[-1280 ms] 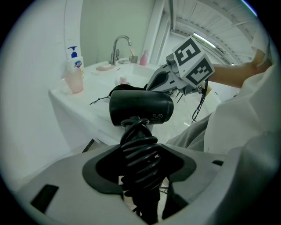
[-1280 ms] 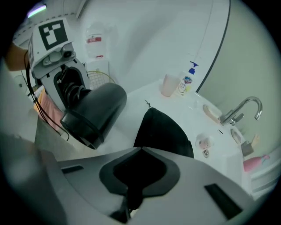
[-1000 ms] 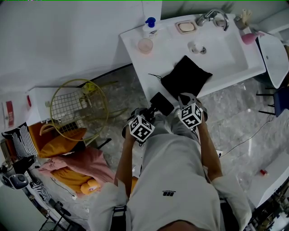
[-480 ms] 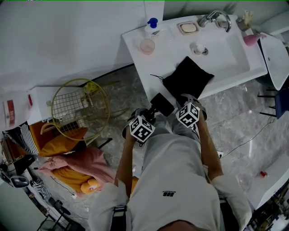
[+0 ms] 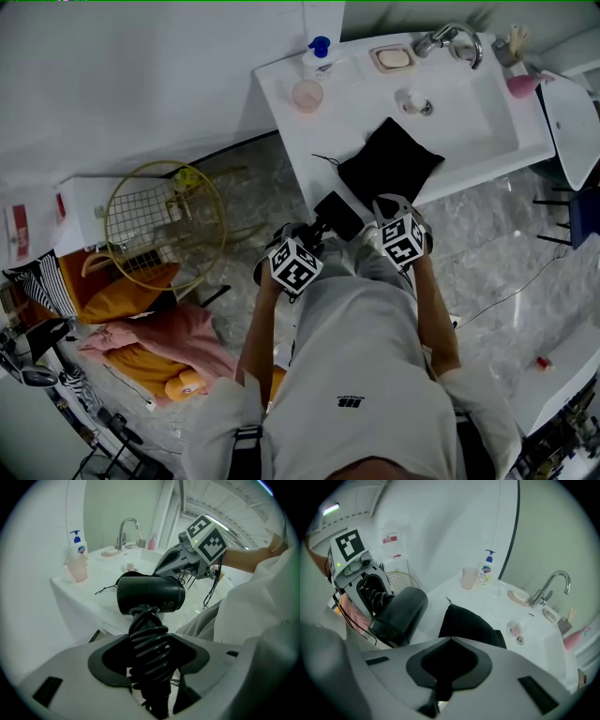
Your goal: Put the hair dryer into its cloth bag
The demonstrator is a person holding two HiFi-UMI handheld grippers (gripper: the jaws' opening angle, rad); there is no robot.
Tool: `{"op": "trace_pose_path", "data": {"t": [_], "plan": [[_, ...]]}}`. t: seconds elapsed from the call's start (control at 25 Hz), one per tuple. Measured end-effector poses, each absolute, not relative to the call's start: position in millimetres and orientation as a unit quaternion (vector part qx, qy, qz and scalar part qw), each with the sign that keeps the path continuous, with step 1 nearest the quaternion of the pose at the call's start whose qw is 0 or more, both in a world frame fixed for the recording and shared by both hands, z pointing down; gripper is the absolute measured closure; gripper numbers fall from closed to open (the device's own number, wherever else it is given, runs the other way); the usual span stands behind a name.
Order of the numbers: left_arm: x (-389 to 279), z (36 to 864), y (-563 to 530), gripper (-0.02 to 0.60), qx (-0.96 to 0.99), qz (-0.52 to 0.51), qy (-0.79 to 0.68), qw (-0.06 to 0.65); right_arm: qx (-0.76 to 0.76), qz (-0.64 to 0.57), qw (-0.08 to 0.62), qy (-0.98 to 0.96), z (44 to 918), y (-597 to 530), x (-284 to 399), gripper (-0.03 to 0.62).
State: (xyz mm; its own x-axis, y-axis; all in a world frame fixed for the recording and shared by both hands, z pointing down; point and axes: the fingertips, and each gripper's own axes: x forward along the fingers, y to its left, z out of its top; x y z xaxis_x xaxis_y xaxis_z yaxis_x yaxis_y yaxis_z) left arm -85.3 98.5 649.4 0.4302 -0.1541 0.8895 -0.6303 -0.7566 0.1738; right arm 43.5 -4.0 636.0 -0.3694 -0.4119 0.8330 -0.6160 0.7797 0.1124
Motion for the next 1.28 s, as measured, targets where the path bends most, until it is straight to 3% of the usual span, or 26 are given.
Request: {"op": "trace_pose_path", "data": {"t": [0.4,0.72,0.92,1.08,1.28], "plan": [[-74.3,647.0,92.2,0.305,0.815,0.475,-0.226,0.242,0.355,0.125,0.412,-0.83,603.7,-18.8,52.3,0.568],[-79.7,650.8,98.0,0.305,0.811,0.48,-0.223,0.249,0.293,0.101,0.485,-0.818,645.9,1.7,50.9,0.559],[-84.9,651.9,100.1,0.305,0.808,0.482,-0.225,0.252,0.266,0.113,0.497,-0.818,658.0,8.1,43.8,0.454],[-87.2,653.6,101.6,0.305,0.808,0.482,-0.225,0.254,0.244,0.107,0.523,-0.81,670.1,11.5,39.7,0.461],[-89.5,653.3,101.0,0.305,0.808,0.481,-0.226,0.254,0.243,0.11,0.535,-0.802,678.7,15.1,37.9,0.547]]}}
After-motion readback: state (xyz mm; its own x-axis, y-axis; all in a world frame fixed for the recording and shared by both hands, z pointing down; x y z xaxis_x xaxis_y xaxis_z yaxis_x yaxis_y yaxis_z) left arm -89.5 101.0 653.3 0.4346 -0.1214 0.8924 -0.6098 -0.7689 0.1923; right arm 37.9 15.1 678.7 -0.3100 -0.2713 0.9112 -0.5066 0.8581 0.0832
